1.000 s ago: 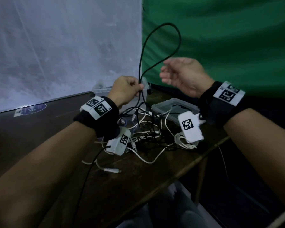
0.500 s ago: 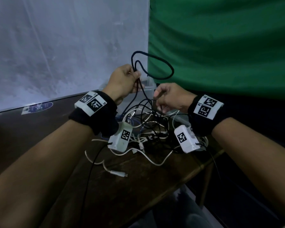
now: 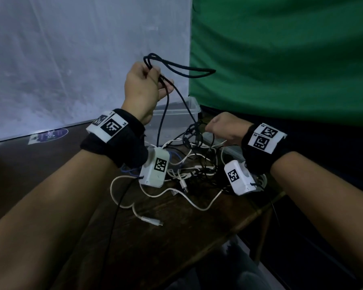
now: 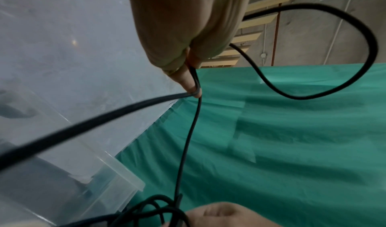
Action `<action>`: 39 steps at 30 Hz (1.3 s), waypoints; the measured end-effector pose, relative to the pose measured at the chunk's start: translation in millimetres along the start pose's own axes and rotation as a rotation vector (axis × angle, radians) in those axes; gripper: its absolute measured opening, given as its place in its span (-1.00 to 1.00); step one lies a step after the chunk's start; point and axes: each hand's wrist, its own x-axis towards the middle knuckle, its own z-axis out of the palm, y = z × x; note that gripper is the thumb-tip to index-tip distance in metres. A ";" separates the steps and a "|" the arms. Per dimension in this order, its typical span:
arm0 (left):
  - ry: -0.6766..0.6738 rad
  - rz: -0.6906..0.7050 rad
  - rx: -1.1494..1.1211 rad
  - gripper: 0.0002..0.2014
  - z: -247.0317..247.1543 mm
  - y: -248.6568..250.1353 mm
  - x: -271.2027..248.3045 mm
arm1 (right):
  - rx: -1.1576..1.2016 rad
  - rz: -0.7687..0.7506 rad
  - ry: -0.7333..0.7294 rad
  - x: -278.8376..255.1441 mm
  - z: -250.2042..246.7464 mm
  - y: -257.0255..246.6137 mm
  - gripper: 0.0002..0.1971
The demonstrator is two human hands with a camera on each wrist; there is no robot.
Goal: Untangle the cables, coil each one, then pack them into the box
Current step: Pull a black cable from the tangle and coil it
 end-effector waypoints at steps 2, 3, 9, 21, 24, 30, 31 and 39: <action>-0.005 0.003 -0.032 -0.95 2.6 -0.6 -0.7 | -0.062 -0.061 0.033 2.5 1.8 -0.9 -0.93; 0.000 0.007 -0.044 -0.93 4.3 -0.3 -1.0 | -0.068 -0.098 0.054 2.6 2.9 -0.6 -0.94; 0.004 -0.061 -0.143 -0.68 6.9 5.3 4.5 | -0.027 -0.369 0.031 9.0 8.4 -1.4 -0.83; -0.146 -0.097 0.310 -0.76 -13.3 -20.5 -1.3 | 0.288 -0.188 0.120 5.6 -9.9 -10.9 -0.72; -0.149 -0.066 0.472 -0.72 -19.0 -25.3 0.3 | 0.428 -0.162 0.127 4.8 -18.3 -13.6 -0.70; -0.531 -0.125 0.976 -0.71 -29.0 -32.7 -1.3 | 0.599 -0.194 -0.063 -9.7 -27.4 -12.1 -0.76; -0.514 -0.141 0.964 -0.65 -28.4 -31.9 -2.9 | 0.556 -0.204 -0.071 -10.7 -28.2 -10.9 -0.78; -0.502 -0.298 0.420 -0.52 -5.8 -6.0 -24.1 | 0.526 -0.289 -0.096 -13.5 -26.3 -3.7 -0.91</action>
